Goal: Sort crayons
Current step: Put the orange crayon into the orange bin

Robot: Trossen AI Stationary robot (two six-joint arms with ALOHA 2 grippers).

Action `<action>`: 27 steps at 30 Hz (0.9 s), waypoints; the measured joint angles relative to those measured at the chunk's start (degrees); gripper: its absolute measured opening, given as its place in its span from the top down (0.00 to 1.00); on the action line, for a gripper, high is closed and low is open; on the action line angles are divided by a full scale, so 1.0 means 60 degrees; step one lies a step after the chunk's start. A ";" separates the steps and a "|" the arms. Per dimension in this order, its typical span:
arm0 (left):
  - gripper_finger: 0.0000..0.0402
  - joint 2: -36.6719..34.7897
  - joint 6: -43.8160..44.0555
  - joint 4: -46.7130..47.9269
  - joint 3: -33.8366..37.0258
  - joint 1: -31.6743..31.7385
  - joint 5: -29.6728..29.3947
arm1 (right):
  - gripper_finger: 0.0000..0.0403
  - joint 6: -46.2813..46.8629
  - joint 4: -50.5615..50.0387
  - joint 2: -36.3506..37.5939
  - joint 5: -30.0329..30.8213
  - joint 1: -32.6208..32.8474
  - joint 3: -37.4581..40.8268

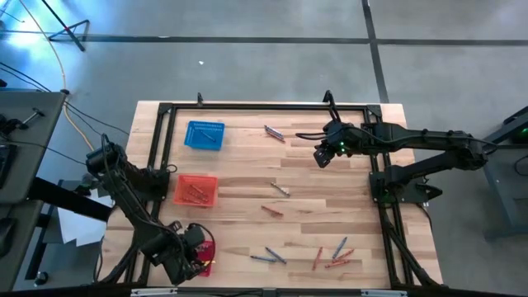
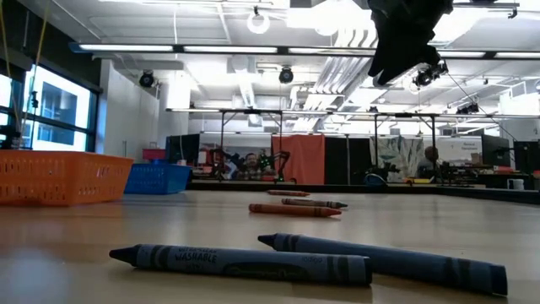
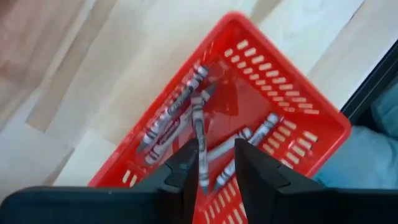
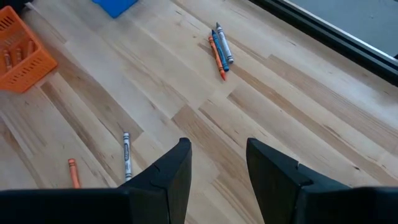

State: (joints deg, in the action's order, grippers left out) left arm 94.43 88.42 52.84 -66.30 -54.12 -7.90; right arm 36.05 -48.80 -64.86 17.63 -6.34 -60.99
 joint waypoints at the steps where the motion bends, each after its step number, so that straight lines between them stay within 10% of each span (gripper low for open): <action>1: 0.78 0.0000 -0.0073 0.0005 -0.0005 0.0078 0.0177 | 0.63 0.0000 0.0000 0.0000 0.0000 0.0001 0.0000; 11: 0.83 -0.0018 -0.3206 0.1336 -0.0441 0.1255 0.0036 | 0.63 -0.0007 -0.0064 0.0000 -0.0076 -0.0001 0.0000; 27: 0.84 -0.0018 -1.4016 -0.1442 -0.0441 0.5717 -0.0538 | 0.63 0.0424 -0.1042 0.0000 -0.0721 -0.0001 0.0000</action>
State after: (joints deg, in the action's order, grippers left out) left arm 94.32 4.33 44.19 -68.95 -19.81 -11.12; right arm 38.60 -55.05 -64.86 13.30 -6.35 -60.99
